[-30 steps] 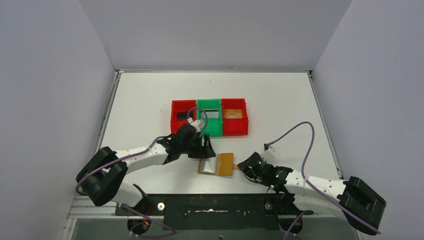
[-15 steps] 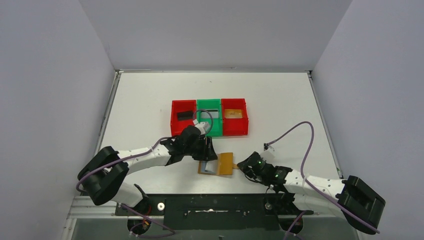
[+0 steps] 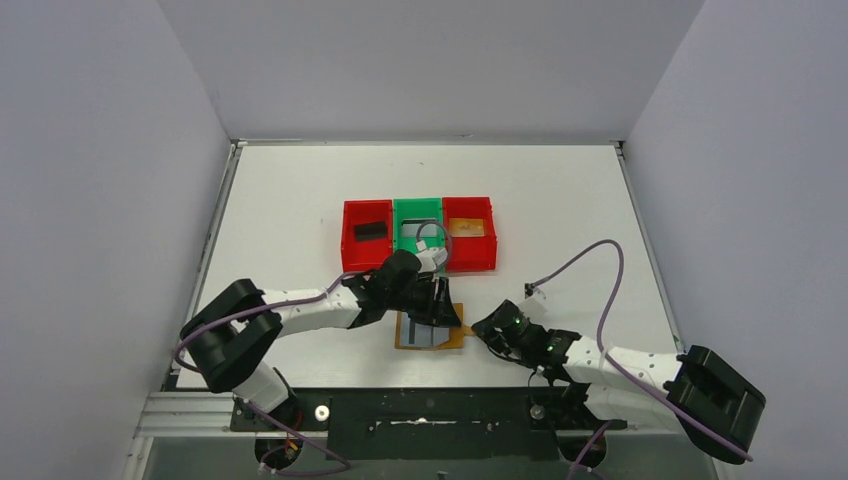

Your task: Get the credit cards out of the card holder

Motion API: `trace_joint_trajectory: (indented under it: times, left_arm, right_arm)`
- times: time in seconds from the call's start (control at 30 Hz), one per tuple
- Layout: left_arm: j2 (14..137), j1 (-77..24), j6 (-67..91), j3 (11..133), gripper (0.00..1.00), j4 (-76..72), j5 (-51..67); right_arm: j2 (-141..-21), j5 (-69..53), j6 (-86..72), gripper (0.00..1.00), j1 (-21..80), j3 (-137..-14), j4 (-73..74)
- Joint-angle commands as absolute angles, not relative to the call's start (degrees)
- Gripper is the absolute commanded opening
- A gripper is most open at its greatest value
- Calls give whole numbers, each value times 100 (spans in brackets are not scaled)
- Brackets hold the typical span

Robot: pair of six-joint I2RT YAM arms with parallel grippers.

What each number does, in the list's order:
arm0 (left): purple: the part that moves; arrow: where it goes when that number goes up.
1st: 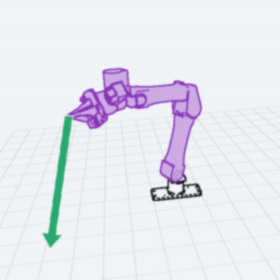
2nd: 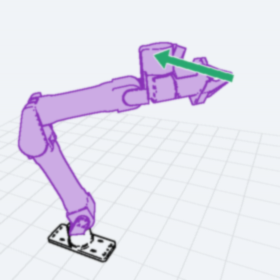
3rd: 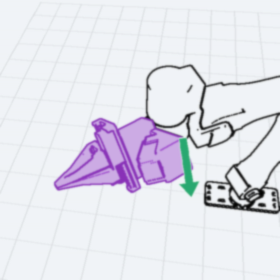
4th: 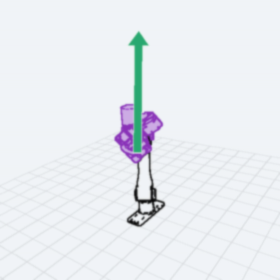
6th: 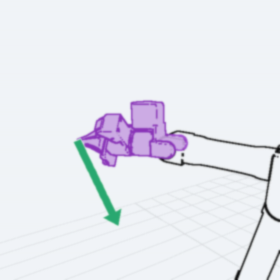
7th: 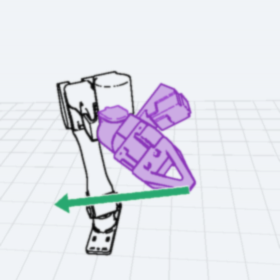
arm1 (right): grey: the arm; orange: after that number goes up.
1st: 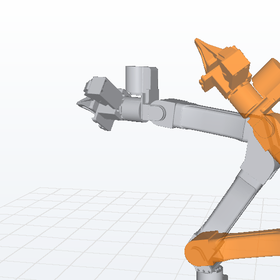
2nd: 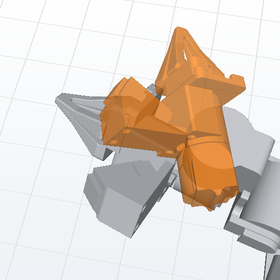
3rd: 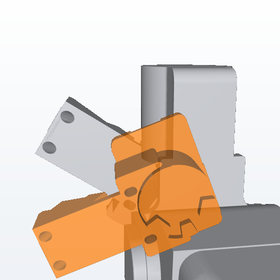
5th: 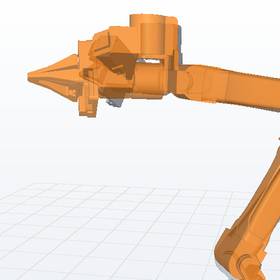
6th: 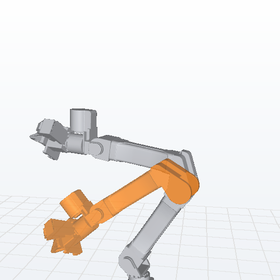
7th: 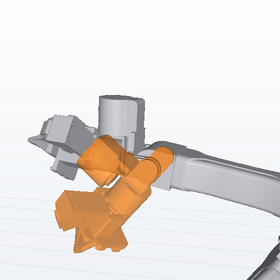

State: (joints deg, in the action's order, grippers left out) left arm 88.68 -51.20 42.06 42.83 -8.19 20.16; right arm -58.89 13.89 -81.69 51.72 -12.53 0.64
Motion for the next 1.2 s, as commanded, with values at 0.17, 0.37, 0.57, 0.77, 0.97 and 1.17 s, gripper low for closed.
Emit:
trace_joint_trajectory:
  times: [0.17,0.37,0.57,0.77,0.97,1.17]
  left_arm:
    - [9383,-5304,4326,4476,41,-1234,2105]
    - [9438,-5352,4308,4368,42,-1248,2066]
    - [9439,-5396,4310,4261,41,-1190,1948]
    - [9380,-5423,4309,4139,33,-1173,1899]
    - [9359,-5423,4313,4078,28,-1182,1925]
    - [9155,-5424,4357,3943,28,-1214,1812]
  right_arm:
    - [-5589,1440,-7935,30,5073,-1502,106]
    - [-4968,1510,-7932,35,5057,-1574,484]
    - [-4594,1626,-7651,28,5046,-1971,783]
    - [-5089,1326,-7454,8,4916,-2319,405]
    - [-6292,389,-7235,3,4624,-2526,-610]
    - [-7083,10,-7261,5,4622,-2552,-857]
